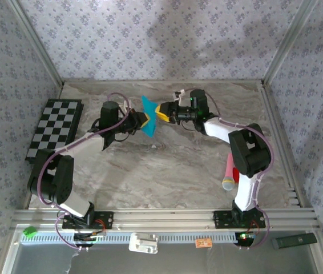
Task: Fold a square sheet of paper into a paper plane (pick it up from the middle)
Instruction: Turn over the paper at the center of the table.
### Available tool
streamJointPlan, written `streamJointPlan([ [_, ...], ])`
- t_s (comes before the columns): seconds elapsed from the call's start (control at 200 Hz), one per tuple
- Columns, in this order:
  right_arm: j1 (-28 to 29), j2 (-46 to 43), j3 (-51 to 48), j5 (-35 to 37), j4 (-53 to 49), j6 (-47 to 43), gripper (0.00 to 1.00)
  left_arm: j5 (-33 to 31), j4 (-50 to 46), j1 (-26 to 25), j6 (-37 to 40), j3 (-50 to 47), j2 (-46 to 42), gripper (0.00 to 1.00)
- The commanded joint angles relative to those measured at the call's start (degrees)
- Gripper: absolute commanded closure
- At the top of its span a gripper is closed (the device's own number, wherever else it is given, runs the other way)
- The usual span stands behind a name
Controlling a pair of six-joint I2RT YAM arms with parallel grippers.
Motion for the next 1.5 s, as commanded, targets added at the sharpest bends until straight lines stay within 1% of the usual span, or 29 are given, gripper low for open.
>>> streamJointPlan([
  [0.0,-2.32,-4.43,-2.05,3.36,-8.58,-6.33,0.51,-3.81,-13.30,0.33,8.53,4.37,-2.73,0.94],
  [0.06,-3.34,-6.15,-3.02,5.80,-12.08,-8.26,0.44,-7.71,-22.90,0.17,13.84,7.15,-3.09,0.94],
  [0.145,-4.90,-8.50,-4.01,9.20,-17.18,-11.24,0.38,-14.19,-34.57,-0.40,21.00,11.04,-2.93,0.95],
  [0.255,-6.45,-11.61,-4.38,14.53,-24.58,-16.47,0.32,-22.83,-45.92,-1.31,28.17,15.85,-1.69,0.95],
  [0.345,-6.87,-14.40,-3.99,20.13,-30.85,-21.36,0.29,-32.97,-53.71,-3.08,32.91,20.06,0.03,0.95],
  [0.425,-6.98,-16.77,-3.97,25.04,-35.04,-24.89,0.28,-40.77,-59.71,-4.63,35.63,23.61,2.12,0.96],
  [0.485,-6.92,-18.26,-4.03,28.39,-37.43,-26.85,0.27,-46.72,-62.96,-5.97,36.91,25.89,3.82,0.96],
  [0.545,-7.02,-19.46,-3.90,31.50,-39.59,-26.95,0.27,-52.60,-65.74,-7.22,37.82,27.86,5.75,0.96],
  [0.58,-7.01,-20.07,-3.96,32.88,-40.46,-29.29,0.27,-55.74,-67.56,-7.84,38.09,29.09,7.07,0.96],
  [0.665,-7.08,-21.20,-3.98,36.16,-42.33,-30.39,0.27,-62.51,-70.97,-9.37,38.65,31.60,10.53,0.96],
  [0.72,-7.14,-21.79,-3.89,38.10,-43.53,-31.02,0.27,-65.76,-72.61,-10.08,39.08,33.02,12.77,0.96],
  [0.92,-7.57,-23.12,-3.98,44.27,-46.66,-31.41,0.27,-73.08,-74.51,-10.98,39.98,35.79,20.16,0.97],
  [1.02,-7.71,-23.29,-4.02,45.65,-47.71,-31.14,0.26,-75.61,-74.22,-11.18,41.27,36.53,23.76,0.97],
  [1.239,-8.01,-23.37,-4.71,45.83,-47.60,-30.61,0.26,-79.06,-73.60,-12.76,41.82,38.03,30.78,0.97],
  [1.494,-8.23,-22.41,-4.33,44.68,-47.59,-30.26,0.26,-80.96,-73.16,-15.00,41.14,40.48,36.75,0.97],
])
